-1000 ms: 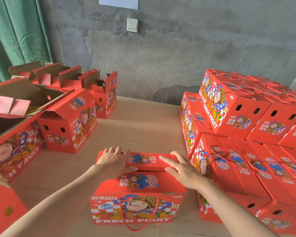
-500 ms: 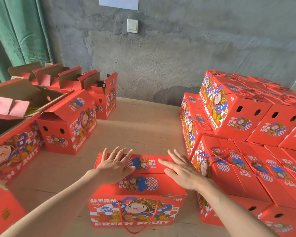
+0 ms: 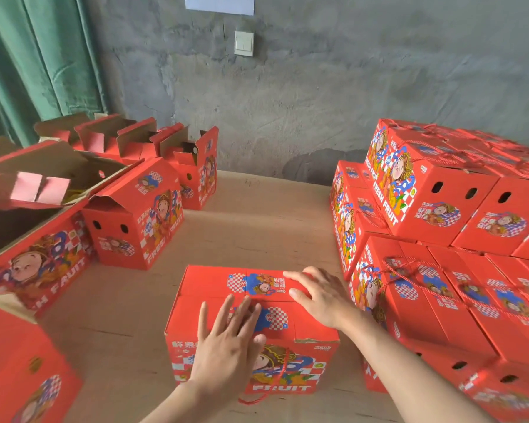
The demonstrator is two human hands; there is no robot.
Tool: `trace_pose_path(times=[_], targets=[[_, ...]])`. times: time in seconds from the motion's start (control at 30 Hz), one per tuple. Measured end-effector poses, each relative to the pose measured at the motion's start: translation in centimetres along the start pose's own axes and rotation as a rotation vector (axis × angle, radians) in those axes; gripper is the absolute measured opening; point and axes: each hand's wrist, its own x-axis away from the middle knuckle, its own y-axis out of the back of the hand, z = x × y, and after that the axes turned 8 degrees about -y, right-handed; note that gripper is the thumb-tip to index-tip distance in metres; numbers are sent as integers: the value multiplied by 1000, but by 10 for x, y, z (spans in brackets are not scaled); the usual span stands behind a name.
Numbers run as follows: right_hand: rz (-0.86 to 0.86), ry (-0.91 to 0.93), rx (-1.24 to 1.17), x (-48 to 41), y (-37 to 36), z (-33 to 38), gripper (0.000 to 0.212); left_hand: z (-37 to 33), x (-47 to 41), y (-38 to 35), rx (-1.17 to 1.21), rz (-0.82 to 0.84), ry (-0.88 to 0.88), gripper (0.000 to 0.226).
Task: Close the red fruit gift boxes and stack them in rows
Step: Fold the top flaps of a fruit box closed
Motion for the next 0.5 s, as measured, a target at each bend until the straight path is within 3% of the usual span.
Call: trace_pose_path(times=[0.2,0.33,0.43,0.5], targets=[[-21,-182,224,32,2,14,51,35,-22,-8,127,-123,117,74],[77,-303,216,64,0,38,61,61,-54,-25,399,-87,413,75],[109,-281,-36,94,-7,54,63,64,-75,-22,730,87,521,59],[-6,-293,-318,109,-9,50,54,65,-80,-17,920,93,530,36]])
